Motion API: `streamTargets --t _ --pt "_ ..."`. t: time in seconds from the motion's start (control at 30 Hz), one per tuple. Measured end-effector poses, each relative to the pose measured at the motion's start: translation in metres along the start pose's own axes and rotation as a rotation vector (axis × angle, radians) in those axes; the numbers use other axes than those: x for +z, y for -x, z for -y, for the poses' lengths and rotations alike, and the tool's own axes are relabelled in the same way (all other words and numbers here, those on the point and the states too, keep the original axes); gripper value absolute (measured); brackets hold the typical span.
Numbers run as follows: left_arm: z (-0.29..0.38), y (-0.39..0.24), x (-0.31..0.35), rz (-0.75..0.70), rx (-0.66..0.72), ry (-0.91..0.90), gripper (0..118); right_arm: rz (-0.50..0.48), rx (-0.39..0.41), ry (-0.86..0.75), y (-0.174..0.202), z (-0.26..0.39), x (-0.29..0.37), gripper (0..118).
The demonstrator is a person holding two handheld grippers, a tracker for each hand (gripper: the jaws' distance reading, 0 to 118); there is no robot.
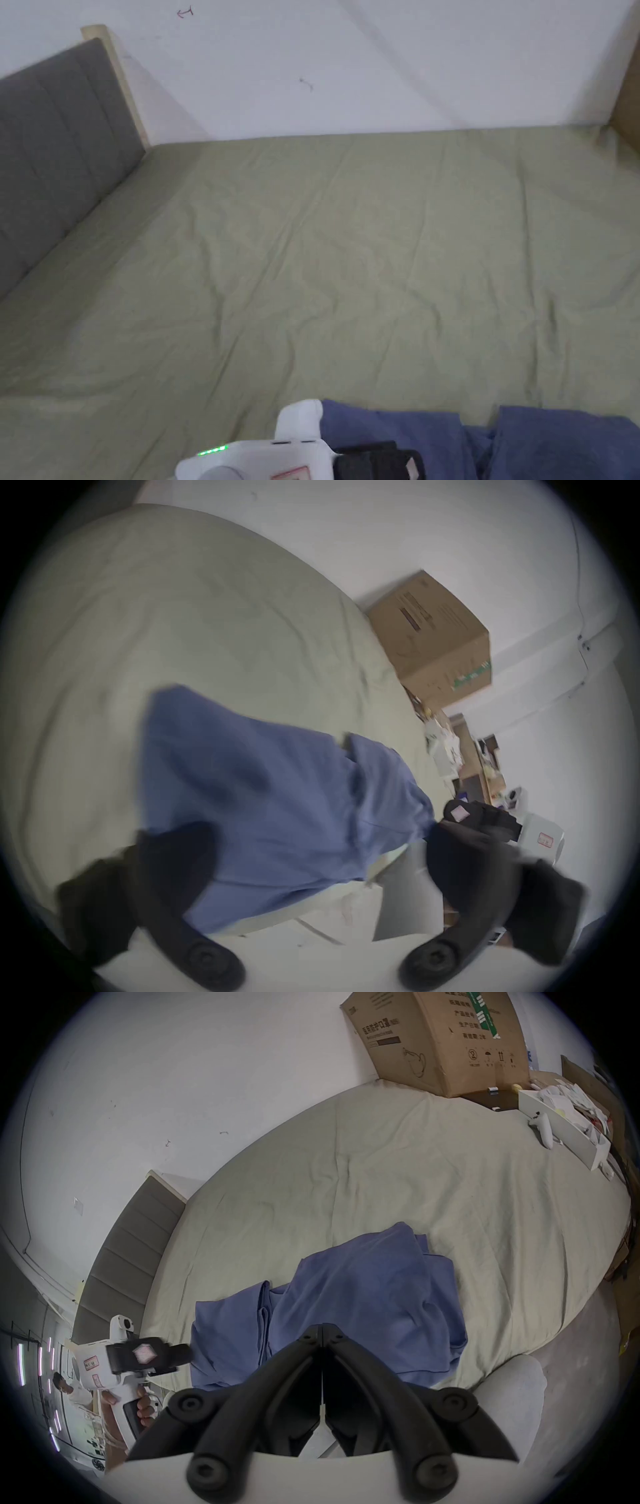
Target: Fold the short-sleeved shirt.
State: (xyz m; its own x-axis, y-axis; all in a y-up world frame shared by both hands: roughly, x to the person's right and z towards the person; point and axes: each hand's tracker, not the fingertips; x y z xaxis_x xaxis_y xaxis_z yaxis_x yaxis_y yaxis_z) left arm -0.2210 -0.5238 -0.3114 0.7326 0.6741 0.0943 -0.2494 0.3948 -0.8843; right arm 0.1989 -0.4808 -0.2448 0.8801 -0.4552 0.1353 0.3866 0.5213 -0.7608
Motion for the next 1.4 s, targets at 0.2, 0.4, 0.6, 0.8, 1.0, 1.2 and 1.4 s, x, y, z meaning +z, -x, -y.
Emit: streamTargets --t 0.2,0.4,0.6,0.8,1.0,1.2,1.4 --pt "-0.006 0.075 0.032 -0.043 0.158 -0.026 113 -0.014 0.035 0.025 0.015 0.001 -0.007 0" --pt "0.005 0.117 -0.016 0.139 0.256 -0.009 100 -0.011 0.056 0.064 0.026 0.002 -0.021 0" --pt "0.017 0.109 -0.054 0.218 0.476 0.096 13 -0.010 0.089 0.091 0.037 0.002 -0.029 0" --pt "0.007 0.117 -0.036 0.216 0.354 0.074 12 -0.003 0.115 0.122 0.045 -0.002 -0.035 0" --pt "-0.011 0.136 0.025 0.126 0.294 0.031 12 -0.025 0.124 0.111 0.060 -0.011 -0.039 0" --pt "-0.030 0.189 0.117 -0.096 0.326 -0.084 12 -0.085 0.104 0.110 0.071 -0.010 -0.048 0" --pt "-0.056 0.188 0.164 -0.228 0.286 -0.150 12 -0.087 0.131 0.115 0.059 -0.008 -0.050 0"
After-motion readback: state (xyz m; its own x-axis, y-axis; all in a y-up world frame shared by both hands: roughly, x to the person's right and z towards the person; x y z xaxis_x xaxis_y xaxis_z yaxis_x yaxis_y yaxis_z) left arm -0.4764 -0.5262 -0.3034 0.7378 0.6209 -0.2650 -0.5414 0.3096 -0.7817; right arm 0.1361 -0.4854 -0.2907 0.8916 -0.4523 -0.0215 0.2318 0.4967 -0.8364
